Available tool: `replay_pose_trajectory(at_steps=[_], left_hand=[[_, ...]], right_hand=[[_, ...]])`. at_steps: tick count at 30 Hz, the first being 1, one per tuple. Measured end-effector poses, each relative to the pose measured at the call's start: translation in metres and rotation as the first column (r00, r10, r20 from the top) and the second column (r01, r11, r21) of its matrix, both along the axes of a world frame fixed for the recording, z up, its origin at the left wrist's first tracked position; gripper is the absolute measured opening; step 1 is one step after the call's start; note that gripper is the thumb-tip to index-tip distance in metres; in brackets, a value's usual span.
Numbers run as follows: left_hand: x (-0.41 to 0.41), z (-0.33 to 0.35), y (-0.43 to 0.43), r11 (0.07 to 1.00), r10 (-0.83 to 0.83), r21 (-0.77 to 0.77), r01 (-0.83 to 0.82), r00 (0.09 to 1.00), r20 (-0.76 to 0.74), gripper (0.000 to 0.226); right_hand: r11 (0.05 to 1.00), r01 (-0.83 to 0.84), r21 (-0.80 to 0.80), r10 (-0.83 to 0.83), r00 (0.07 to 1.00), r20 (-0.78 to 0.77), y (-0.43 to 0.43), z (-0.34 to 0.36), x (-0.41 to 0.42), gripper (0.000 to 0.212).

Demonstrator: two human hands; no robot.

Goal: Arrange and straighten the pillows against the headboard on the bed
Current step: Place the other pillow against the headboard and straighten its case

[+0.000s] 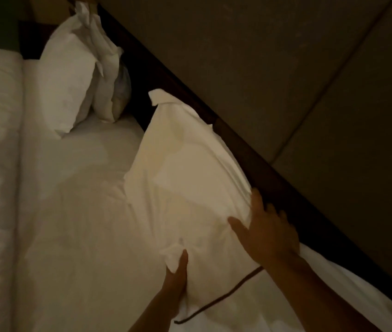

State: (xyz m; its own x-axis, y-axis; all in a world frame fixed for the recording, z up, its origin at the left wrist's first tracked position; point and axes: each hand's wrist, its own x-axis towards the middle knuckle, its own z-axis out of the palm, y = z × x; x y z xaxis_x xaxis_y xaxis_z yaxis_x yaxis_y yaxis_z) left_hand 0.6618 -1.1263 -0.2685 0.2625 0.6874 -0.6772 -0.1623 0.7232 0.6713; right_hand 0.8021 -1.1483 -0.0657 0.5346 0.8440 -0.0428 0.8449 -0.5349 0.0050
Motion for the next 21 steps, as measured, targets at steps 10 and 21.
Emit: replay_pose_trajectory(at_steps=[10, 21], left_hand=[[0.019, 0.032, 0.01, 0.983, -0.168, -0.063, 0.171, 0.985, 0.05, 0.116], [0.008, -0.018, -0.085, 0.925, -0.029, -0.374, 0.066, 0.994, 0.103, 0.11]], right_hand=[[0.986, -0.111, 0.123, 0.111, 0.994, 0.007, 0.015, 0.056, 0.015, 0.05], [0.983, -0.15, 0.102, 0.149, 0.989, 0.015, 0.01, 0.006, 0.01, 0.065]])
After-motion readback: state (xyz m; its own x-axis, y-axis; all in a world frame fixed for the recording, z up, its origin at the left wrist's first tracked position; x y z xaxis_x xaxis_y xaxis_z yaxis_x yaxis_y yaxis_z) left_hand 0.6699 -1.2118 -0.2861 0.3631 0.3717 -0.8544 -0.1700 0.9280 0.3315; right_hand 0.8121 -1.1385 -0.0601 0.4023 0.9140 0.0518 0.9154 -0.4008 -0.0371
